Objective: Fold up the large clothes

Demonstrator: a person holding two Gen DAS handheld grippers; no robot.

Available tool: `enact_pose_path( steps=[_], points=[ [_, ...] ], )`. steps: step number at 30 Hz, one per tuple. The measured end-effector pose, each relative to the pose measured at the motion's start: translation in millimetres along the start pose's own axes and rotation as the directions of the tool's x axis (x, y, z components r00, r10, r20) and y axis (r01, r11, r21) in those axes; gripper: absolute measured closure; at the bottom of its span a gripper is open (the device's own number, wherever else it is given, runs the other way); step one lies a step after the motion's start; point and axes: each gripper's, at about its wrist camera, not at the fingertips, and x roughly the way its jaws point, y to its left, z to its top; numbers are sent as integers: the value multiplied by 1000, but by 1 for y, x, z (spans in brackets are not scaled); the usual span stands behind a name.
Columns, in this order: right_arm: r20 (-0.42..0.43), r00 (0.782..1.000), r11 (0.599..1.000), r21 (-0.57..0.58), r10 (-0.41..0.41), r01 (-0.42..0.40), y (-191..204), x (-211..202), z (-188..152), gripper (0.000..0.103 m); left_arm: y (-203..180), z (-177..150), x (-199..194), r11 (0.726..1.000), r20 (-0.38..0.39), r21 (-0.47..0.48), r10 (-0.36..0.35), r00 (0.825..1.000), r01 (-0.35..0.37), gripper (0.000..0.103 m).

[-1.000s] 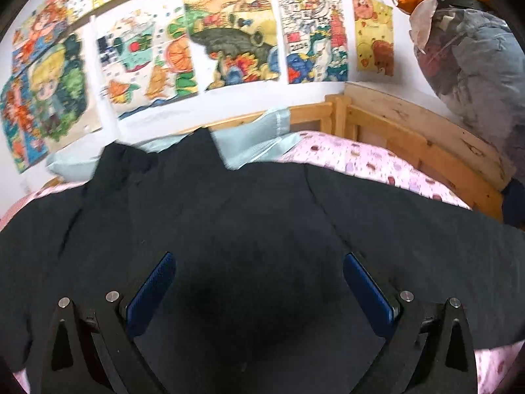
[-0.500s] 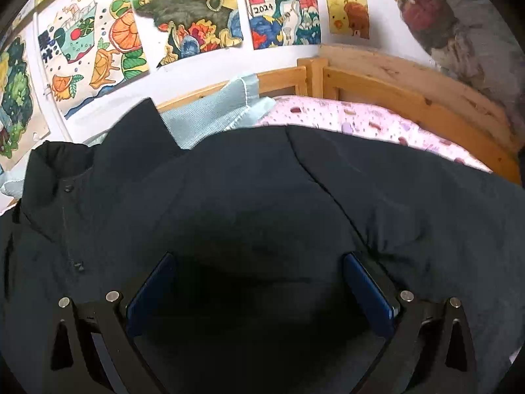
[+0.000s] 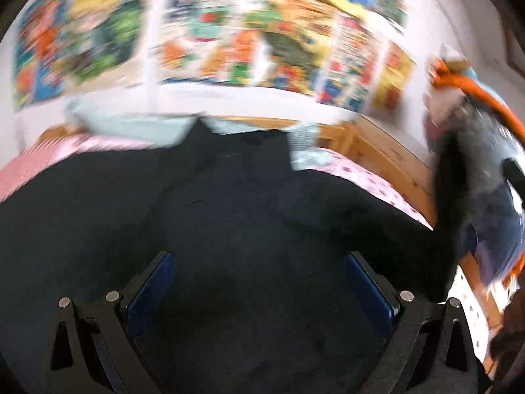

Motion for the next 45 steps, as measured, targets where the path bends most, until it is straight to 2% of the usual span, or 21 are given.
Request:
enact_pose_path(
  steps=[2, 3, 5, 7, 8, 10, 12, 14, 19, 22, 24, 25, 26, 28, 30, 31, 35, 38, 40, 43, 45],
  points=[
    [-71, 994, 995, -46, 81, -85, 25, 35, -4, 100, 28, -12, -7, 994, -13, -56, 90, 996, -90, 0],
    [-100, 989, 992, -39, 112, -116, 31, 43, -11, 100, 37, -18, -7, 992, -16, -69, 103, 995, -104, 0],
    [-166, 973, 987, 11, 161, -162, 36, 62, -25, 100, 53, -28, -6, 989, -22, -101, 108, 994, -110, 0],
    [-191, 970, 987, 67, 153, -143, 29, 57, -49, 95, 59, -34, 3, 990, -31, -126, 59, 998, -62, 0],
    [-196, 972, 990, 79, 131, -118, 24, 54, -58, 83, 59, -35, 7, 991, -34, -128, 33, 999, -37, 0],
    [-195, 980, 994, 101, 52, -33, 3, 36, -76, 43, 48, -36, 18, 993, -31, -107, -47, 998, 43, 0],
    [-188, 982, 993, 110, -26, 47, -20, 16, -93, 41, 28, -30, 35, 990, -39, -67, -129, 991, 126, 0],
    [-234, 967, 984, 119, -104, 135, -50, 14, -103, 41, 4, -22, 60, 979, -55, -32, -202, 978, 200, 0],
    [-319, 923, 931, 215, -217, 293, -107, -3, -134, 41, -51, -6, 129, 965, -138, -17, -263, 955, 263, 0],
    [-350, 907, 913, 239, -235, 329, -127, 3, -147, 41, -75, -3, 162, 956, -181, -12, -290, 940, 293, 1],
    [-366, 897, 904, 244, -249, 350, -134, 2, -155, 41, -88, 0, 181, 954, -203, -24, -297, 933, 298, 5],
    [-370, 894, 903, 243, -252, 355, -137, 2, -158, 41, -92, -1, 186, 953, -214, -23, -300, 930, 302, 22],
    [-374, 890, 900, 239, -260, 364, -139, 0, -161, 41, -99, 0, 192, 958, -232, -18, -284, 930, 288, 47],
    [-379, 884, 898, 229, -274, 376, -144, -1, -164, 41, -111, -2, 196, 969, -234, 3, -239, 942, 246, 57],
    [-381, 879, 893, 224, -287, 389, -147, -4, -165, 40, -119, -3, 186, 977, -179, 65, -187, 966, 202, 94],
    [-379, 877, 889, 226, -296, 397, -148, -6, -166, 40, -123, -2, 181, 981, -153, 108, -142, 978, 159, 98],
    [-368, 872, 873, 241, -322, 424, -149, -10, -166, 40, -124, 3, 148, 982, -35, 159, -98, 995, 102, 98],
    [-344, 880, 874, 241, -328, 421, -146, -11, -162, 40, -119, 9, 107, 982, 93, 188, -44, 995, 26, 99],
    [-319, 883, 876, 228, -345, 424, -142, -12, -157, 40, -107, 14, 81, 982, 159, 185, -3, 987, -27, 99],
    [-285, 892, 885, 212, -350, 415, -138, -8, -145, 40, -74, 19, 32, 981, 259, 143, 93, 961, -134, 99],
    [-282, 900, 894, 211, -332, 396, -137, 3, -137, 39, -48, 16, 6, 974, 284, 98, 170, 944, -204, 99]
  ],
)
